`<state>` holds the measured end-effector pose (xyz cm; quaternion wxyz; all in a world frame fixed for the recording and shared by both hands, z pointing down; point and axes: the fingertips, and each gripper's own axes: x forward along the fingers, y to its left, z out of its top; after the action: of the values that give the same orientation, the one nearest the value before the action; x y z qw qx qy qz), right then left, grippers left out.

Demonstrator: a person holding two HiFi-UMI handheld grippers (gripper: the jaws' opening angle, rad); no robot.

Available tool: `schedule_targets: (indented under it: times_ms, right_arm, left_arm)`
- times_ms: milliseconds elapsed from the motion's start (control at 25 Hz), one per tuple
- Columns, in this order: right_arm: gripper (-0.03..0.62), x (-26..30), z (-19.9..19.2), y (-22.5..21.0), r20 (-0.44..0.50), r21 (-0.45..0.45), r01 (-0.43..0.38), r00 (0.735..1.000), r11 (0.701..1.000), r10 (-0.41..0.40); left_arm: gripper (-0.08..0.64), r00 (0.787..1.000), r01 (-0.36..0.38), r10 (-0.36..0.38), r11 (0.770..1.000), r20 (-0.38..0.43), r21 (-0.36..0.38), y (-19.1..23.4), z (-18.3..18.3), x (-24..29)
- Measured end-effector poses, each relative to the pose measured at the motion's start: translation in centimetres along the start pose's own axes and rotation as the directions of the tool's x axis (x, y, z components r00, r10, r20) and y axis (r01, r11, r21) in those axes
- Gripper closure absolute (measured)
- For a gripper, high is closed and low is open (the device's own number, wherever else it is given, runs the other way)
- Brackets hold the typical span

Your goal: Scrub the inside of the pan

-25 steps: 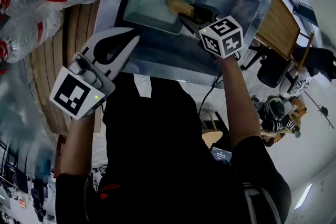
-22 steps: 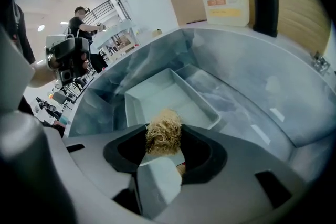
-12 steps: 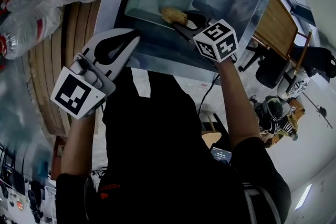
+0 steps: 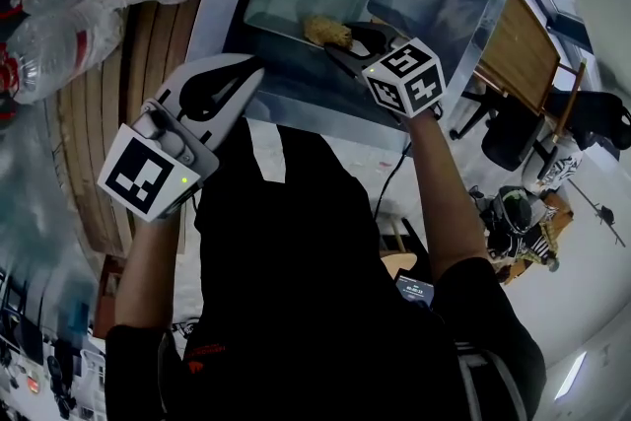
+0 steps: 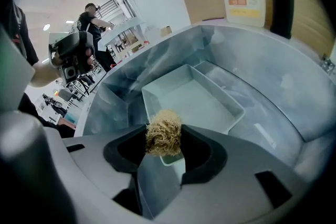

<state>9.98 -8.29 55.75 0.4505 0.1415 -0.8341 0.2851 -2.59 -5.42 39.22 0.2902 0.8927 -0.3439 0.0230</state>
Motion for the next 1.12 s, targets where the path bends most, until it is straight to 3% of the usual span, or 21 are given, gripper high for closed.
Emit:
schedule_targets:
  times_ms: [320,600,1120]
  right_arm:
    - [0.409,-3.0,3.4,-0.1,0.126,0.003,0.055,0.99,0.998,-0.055]
    - [0.408,-8.3,5.6,0.9,0.245,0.037,0.084,0.965,0.996,-0.091]
    - [0.408,-18.4,9.7,6.0,0.494,0.058,0.08,0.864,0.995,-0.098]
  left_arm:
    - [0.537,1.0,0.005,-0.007,0.996,0.014,0.084,-1.0,3.2,-0.8]
    - [0.537,0.999,0.022,-0.026,0.987,0.022,0.157,-3.5,6.8,-1.2]
    - [0.537,0.998,0.033,-0.049,0.952,0.046,0.303,-7.5,12.3,-2.6]
